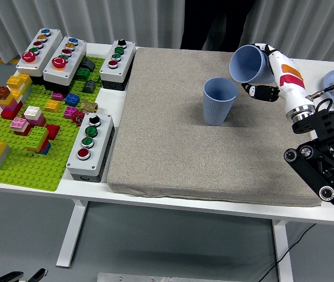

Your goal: Pick cup pour cup place

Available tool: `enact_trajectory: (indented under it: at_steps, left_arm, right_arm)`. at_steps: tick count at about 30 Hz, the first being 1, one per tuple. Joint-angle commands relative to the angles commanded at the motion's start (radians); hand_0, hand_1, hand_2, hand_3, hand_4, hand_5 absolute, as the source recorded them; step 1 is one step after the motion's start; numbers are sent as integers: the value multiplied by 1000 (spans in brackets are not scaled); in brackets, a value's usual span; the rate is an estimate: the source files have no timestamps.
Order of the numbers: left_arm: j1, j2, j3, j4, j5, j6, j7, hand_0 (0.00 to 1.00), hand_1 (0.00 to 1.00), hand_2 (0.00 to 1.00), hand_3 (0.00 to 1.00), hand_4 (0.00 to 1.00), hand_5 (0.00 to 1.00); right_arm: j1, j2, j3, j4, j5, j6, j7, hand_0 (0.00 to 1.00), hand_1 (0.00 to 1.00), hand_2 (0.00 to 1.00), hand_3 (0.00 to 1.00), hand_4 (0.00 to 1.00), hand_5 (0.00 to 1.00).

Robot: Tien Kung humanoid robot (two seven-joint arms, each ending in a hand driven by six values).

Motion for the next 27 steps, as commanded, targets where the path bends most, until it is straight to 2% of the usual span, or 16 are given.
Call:
enact_trajectory:
  at_steps: [27]
  left_arm:
    - [5,1,-8,0,8,1,2,764,784,829,715,510,985]
  right_arm:
    - [15,0,-43,-21,-75,-28,-18,806,709,613,751,619,34]
